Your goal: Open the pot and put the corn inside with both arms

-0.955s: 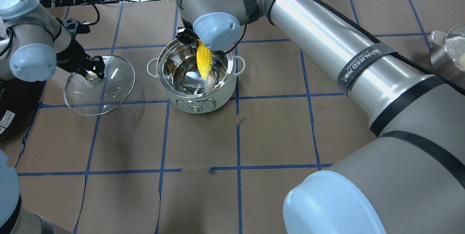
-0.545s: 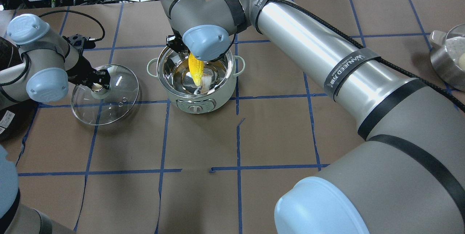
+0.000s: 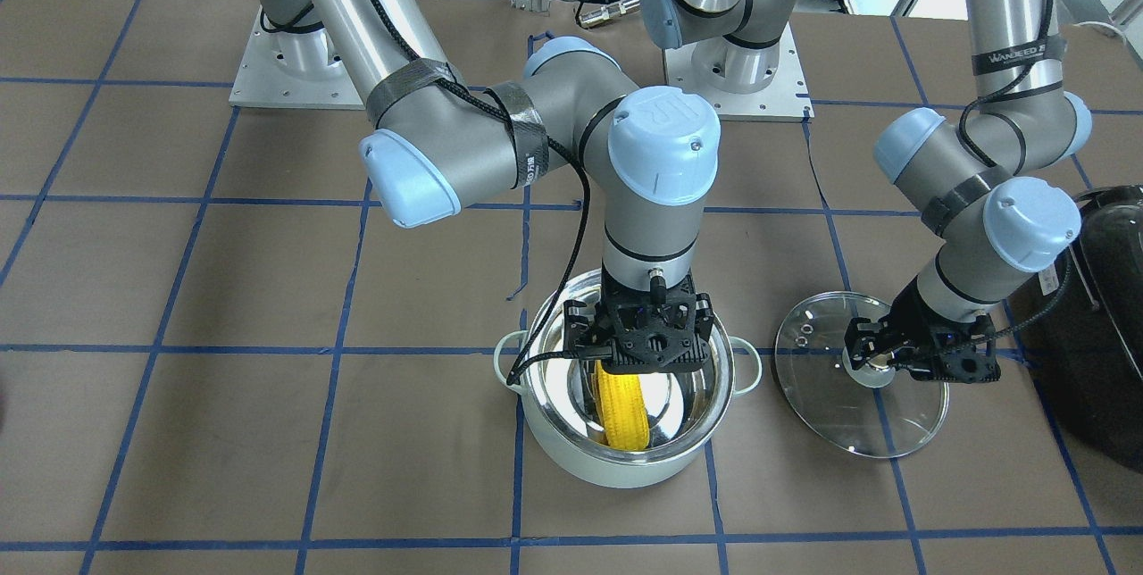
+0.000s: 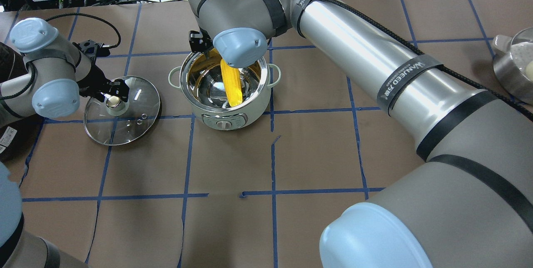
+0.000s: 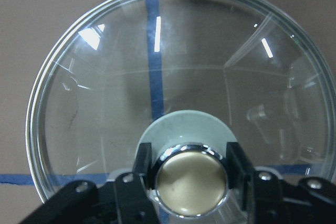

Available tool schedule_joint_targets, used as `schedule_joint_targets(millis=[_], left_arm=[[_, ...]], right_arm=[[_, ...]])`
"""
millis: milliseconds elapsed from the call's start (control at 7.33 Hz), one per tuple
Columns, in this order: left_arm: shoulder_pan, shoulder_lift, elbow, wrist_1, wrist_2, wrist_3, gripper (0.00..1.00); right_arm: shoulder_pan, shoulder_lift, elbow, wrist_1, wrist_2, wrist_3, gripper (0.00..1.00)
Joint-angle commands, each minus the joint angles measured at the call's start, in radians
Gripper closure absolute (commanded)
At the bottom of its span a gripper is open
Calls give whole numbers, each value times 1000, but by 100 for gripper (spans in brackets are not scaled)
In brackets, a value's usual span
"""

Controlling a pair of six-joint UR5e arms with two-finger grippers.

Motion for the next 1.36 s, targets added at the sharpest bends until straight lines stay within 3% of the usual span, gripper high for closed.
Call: schedule_joint_targets(millis=[0, 136, 409, 545, 818, 955, 1227], left_arm=[[-22, 38, 101, -120, 3, 4, 0], [-30, 82, 191, -291, 1, -2, 0], [-178, 137, 381, -557, 0, -40, 0], [-256, 159, 452, -686, 4, -178, 0], [-375, 243, 471, -773, 9, -362, 0], [-430, 293, 462, -835, 15, -437, 0], [-447, 354, 406, -853, 1, -464, 0]], right_arm=[[-82, -107, 84, 98, -4, -5, 0], [-159, -186, 146, 117, 9, -9, 0], [-281, -287, 236, 161, 48, -146, 0], [-336, -342, 247, 239, 49, -203, 0], [-413, -418, 248, 336, 44, -257, 0], [-444, -439, 253, 341, 45, -384, 0], [-464, -484, 277, 376, 41, -483, 0]])
